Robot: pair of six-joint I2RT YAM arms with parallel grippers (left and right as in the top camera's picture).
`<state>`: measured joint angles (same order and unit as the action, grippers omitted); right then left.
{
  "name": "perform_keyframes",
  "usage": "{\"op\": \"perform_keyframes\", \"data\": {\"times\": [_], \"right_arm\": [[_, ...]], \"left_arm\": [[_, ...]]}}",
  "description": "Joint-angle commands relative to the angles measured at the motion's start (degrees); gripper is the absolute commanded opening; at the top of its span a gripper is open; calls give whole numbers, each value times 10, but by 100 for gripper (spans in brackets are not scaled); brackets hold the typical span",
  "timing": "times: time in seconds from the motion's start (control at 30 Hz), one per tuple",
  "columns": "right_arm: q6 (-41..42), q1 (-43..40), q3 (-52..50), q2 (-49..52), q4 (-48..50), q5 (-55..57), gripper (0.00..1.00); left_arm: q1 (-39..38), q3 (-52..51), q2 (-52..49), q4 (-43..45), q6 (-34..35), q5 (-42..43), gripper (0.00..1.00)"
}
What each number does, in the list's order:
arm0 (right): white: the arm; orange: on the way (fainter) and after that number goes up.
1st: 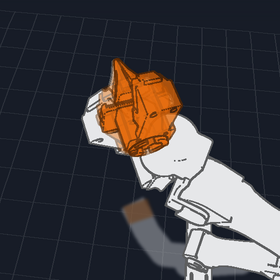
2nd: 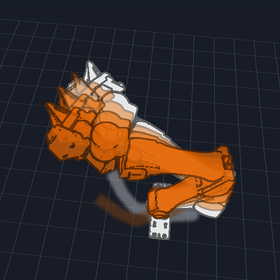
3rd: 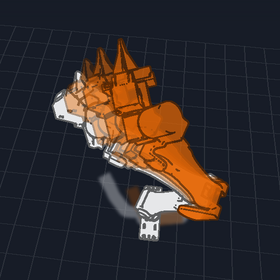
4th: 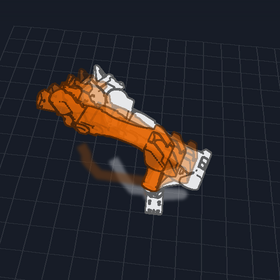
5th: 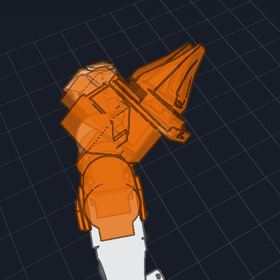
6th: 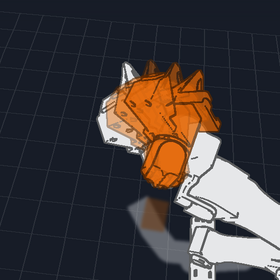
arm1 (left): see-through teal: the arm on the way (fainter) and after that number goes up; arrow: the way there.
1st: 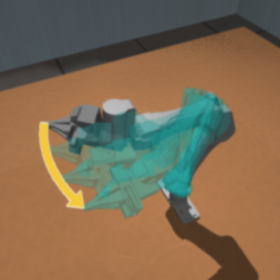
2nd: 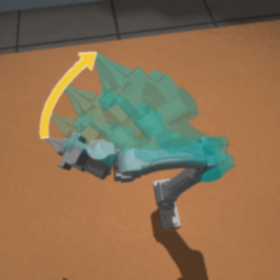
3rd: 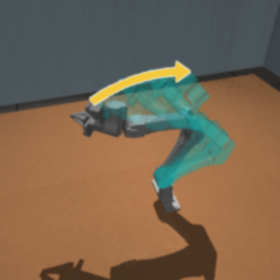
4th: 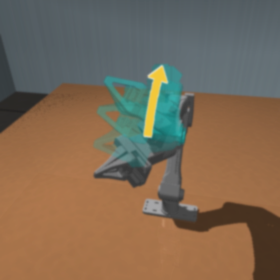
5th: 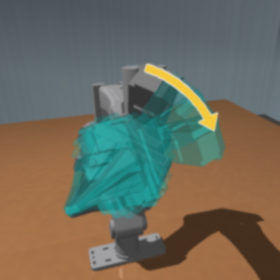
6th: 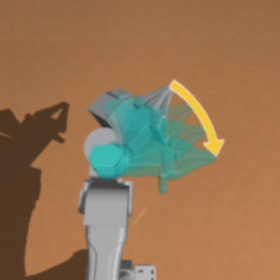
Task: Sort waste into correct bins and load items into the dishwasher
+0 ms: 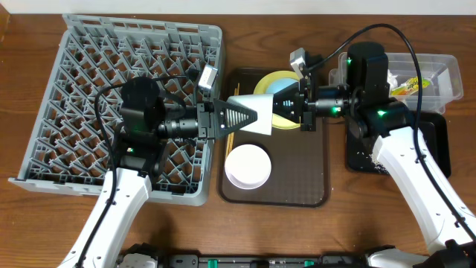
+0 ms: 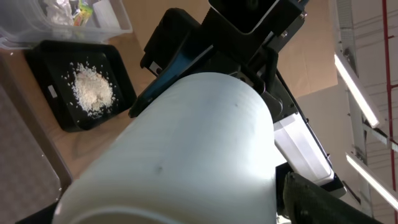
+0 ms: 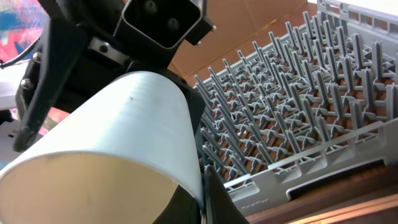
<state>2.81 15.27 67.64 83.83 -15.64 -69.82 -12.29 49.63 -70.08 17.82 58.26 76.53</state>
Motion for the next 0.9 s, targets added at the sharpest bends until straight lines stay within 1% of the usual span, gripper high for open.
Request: {"op": "perform_keyframes", "data": {"times": [0.0,0.37,0.63,0.7,0.8,0.87], "right_arm": [[2,-6,1,-1,-7,18,1],[-3,-6,1,-1,-8,-8,1],[-3,-6,1,-1,-5,-24,1],[-3,-6,1,-1,-4,-20,1],[-3,-6,1,-1,-2,-16,1],[-3,-6,1,-1,-2,-12,1]], "left_arm": [[-4,8,3,8,-23,-2,84],[-4,8,3,7,-23,-33,89],[-4,8,3,7,-22,-37,89],[-4,8,3,7,-23,-35,81],[-4,8,3,7,-23,-35,66],[-4,8,3,7,-23,-35,62]]}}
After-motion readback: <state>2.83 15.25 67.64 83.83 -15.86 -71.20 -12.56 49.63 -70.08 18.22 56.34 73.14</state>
